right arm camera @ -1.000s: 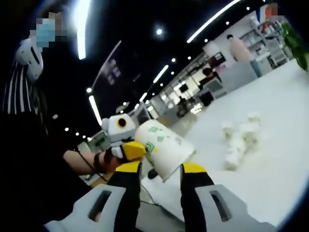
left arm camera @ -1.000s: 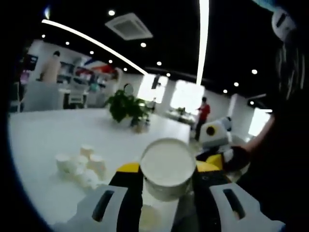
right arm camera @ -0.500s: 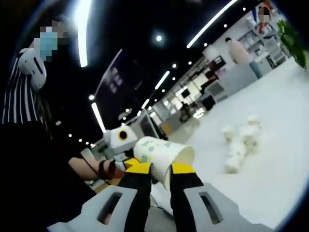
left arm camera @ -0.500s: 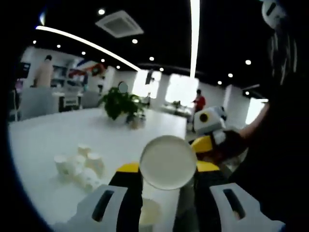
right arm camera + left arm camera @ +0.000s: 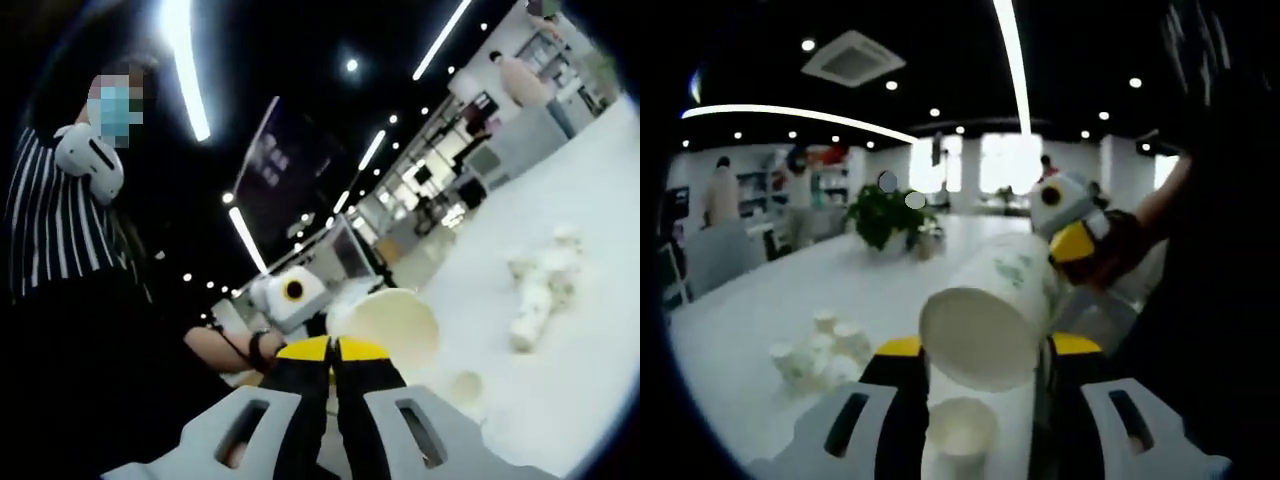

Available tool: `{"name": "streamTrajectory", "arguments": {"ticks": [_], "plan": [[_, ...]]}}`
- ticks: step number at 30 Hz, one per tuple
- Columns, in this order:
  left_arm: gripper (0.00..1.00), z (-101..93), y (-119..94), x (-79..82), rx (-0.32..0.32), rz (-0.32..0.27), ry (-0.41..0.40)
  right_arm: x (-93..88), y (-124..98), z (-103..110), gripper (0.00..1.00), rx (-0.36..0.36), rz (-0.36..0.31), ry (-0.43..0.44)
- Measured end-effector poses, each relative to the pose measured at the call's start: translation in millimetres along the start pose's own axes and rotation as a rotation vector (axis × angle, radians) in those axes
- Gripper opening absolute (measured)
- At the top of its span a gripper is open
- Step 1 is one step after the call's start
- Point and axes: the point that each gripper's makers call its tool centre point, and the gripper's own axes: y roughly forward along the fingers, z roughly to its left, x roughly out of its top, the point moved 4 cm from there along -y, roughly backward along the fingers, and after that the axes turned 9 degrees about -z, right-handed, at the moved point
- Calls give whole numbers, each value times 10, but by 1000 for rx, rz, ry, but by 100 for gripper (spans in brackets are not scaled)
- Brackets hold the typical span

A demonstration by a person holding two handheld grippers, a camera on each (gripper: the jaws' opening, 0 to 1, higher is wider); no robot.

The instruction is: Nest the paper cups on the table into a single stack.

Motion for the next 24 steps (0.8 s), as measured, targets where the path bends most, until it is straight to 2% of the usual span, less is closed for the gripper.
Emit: {"name": "streamTrajectory", "arguments": {"ticks": [3, 6, 10, 13, 19, 24], "plan": [[48, 11, -10, 2, 15, -4, -6, 20, 40, 9, 0, 7, 16, 2], [55, 51, -27, -31, 52, -4, 2, 64, 98, -2, 0, -12, 40, -8], [59, 79, -66, -62, 81, -7, 0, 113, 168, -16, 0, -28, 61, -21], [62, 112, -97, -105, 112, 2, -16, 109, 199, -29, 0, -34, 100, -48], [68, 183, -195, -154, 185, -13, -29, 91, 182, -95, 0, -64, 148, -68], [69, 198, -312, -188, 227, -17, -41, 96, 154, -171, 0, -89, 149, -66]]}}
